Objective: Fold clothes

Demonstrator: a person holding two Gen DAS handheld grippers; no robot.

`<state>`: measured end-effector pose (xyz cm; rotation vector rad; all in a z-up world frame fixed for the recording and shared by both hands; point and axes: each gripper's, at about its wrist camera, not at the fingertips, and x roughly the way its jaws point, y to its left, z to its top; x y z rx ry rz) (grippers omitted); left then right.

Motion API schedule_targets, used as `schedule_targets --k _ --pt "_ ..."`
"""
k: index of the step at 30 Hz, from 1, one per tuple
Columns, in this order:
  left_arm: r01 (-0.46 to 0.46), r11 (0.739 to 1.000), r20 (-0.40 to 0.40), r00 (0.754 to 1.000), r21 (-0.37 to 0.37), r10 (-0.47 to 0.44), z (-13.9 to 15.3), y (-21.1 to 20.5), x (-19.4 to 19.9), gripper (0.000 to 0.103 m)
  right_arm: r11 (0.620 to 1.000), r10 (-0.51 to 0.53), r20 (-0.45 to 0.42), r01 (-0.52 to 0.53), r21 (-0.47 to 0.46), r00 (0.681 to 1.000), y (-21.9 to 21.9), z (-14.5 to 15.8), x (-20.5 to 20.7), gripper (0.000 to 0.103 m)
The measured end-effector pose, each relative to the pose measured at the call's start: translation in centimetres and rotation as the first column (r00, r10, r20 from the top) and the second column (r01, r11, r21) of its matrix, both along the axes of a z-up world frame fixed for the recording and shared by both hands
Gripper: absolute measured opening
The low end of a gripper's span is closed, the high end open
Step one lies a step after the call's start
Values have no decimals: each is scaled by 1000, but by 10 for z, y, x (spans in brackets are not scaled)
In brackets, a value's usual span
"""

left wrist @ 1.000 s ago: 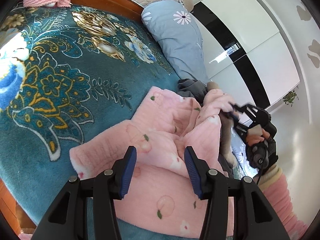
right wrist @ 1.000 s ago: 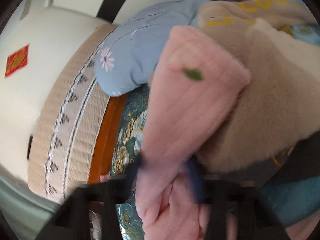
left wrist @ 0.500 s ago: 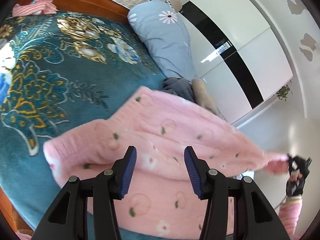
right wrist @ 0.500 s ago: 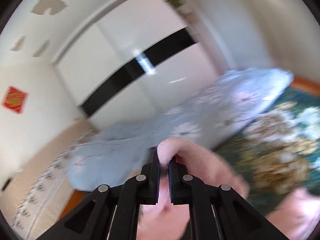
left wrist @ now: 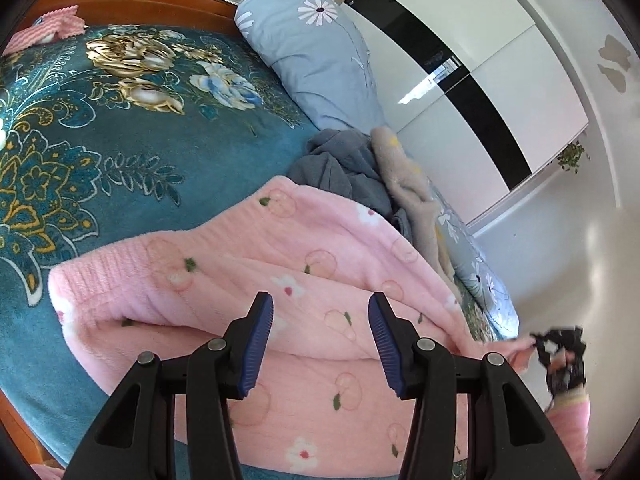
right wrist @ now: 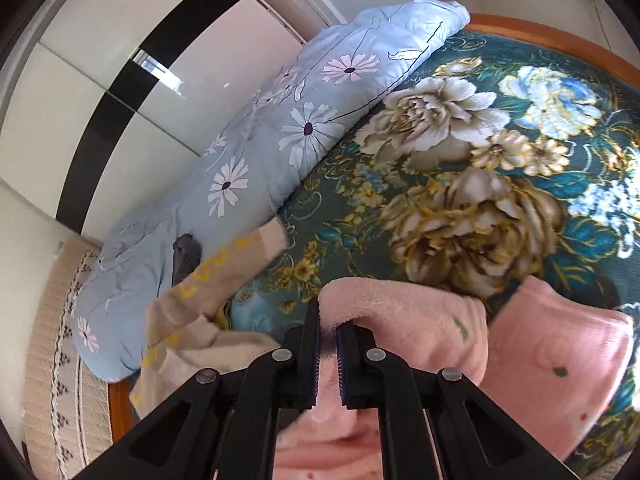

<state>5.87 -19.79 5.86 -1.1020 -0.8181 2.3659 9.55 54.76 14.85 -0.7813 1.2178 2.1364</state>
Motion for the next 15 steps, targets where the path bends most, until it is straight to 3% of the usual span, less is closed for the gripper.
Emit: schedule_targets --k 2,4,5,6,8,11,15 --pt "4 1000 4 1000 -3 -4 0 4 0 51 1000 -13 -13 13 11 1000 7 2 -25 12" --pt "4 1000 4 1000 -7 -4 0 5 1 51 998 68 -75 -69 -9 995 13 -10 -50 25" --pt "3 1000 5 1000 -10 -3 -1 5 2 51 991 123 -103 -127 -37 987 10 -16 -57 56" --pt "-1 1000 8 1000 -15 1 -1 5 1 51 981 176 -134 -186 -64 975 8 -23 -63 73" --pt "-11 1000 19 1000 -21 11 -3 3 0 51 970 231 -179 -241 -38 956 3 -28 -61 73" --pt "-12 1000 21 1000 -27 13 -5 3 -2 51 980 197 -175 -197 16 965 11 -30 -37 73" --pt "-7 1000 30 1000 -25 8 -9 7 -6 51 983 183 -54 -184 -9 982 24 -62 -17 72"
